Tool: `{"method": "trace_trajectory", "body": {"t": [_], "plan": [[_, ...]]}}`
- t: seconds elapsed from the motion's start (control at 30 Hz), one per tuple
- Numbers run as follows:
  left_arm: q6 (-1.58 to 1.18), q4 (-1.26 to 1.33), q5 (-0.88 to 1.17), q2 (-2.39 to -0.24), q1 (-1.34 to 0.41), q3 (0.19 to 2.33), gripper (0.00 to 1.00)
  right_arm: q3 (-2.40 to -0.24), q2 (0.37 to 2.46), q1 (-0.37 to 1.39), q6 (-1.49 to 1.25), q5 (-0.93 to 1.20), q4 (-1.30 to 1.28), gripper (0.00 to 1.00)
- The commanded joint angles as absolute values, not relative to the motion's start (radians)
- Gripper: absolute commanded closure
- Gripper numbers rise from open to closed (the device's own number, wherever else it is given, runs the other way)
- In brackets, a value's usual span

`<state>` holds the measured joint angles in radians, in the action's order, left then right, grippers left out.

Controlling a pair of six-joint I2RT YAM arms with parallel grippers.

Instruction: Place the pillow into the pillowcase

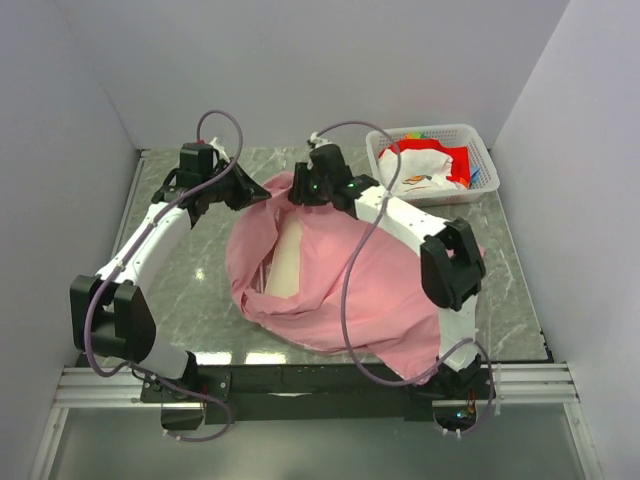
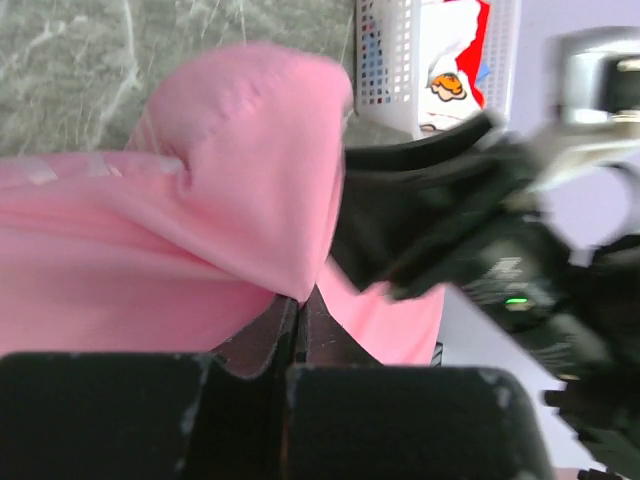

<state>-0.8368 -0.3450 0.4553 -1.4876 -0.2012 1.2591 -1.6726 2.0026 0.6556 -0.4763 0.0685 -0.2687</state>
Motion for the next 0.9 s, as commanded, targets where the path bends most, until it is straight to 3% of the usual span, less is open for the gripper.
{"method": "trace_trajectory", "body": {"t": [0.0, 0.1, 0.23, 0.43, 0.53, 0.57, 0.7, 0.77, 0.8, 0.83, 0.87], "plan": [[-0.851, -0.377, 0.482, -1.499, -0.198, 1.307, 0.99, -1.588, 1.809, 0.641, -0.515, 0.064, -0.143, 0.44], [-0.844, -0.374, 0.506, -1.532, -0.198, 1.357, 0.99, -1.491, 1.720, 0.640, -0.491, 0.025, -0.124, 0.31], [-0.813, -0.425, 0.528, -1.617, -0.219, 1.474, 0.99, -1.529, 1.778, 0.612, -0.416, 0.067, -0.164, 0.25], [-0.795, -0.467, 0.538, -1.693, -0.250, 1.519, 0.99, -1.652, 1.963, 0.526, -0.382, 0.326, -0.181, 0.20], [-0.805, -0.442, 0.580, -1.715, -0.252, 1.496, 0.97, -1.692, 2.028, 0.525, -0.390, 0.357, -0.185, 0.21], [-0.802, -0.437, 0.600, -1.718, -0.250, 1.491, 0.96, -1.741, 2.066, 0.520, -0.385, 0.360, -0.222, 0.23], [-0.779, -0.431, 0.626, -1.697, -0.250, 1.459, 0.84, -1.827, 2.108, 0.471, -0.422, 0.365, -0.265, 0.70], [-0.750, -0.448, 0.624, -1.668, -0.249, 1.439, 0.75, -1.888, 2.121, 0.442, -0.433, 0.367, -0.300, 0.83], [-0.739, -0.457, 0.608, -1.660, -0.245, 1.421, 0.73, -1.916, 2.129, 0.417, -0.443, 0.353, -0.322, 0.94], [-0.738, -0.459, 0.598, -1.640, -0.241, 1.405, 0.71, -1.945, 2.137, 0.402, -0.446, 0.339, -0.346, 0.99], [-0.735, -0.456, 0.592, -1.628, -0.235, 1.388, 0.59, -1.989, 2.140, 0.396, -0.446, 0.325, -0.383, 1.00]]}}
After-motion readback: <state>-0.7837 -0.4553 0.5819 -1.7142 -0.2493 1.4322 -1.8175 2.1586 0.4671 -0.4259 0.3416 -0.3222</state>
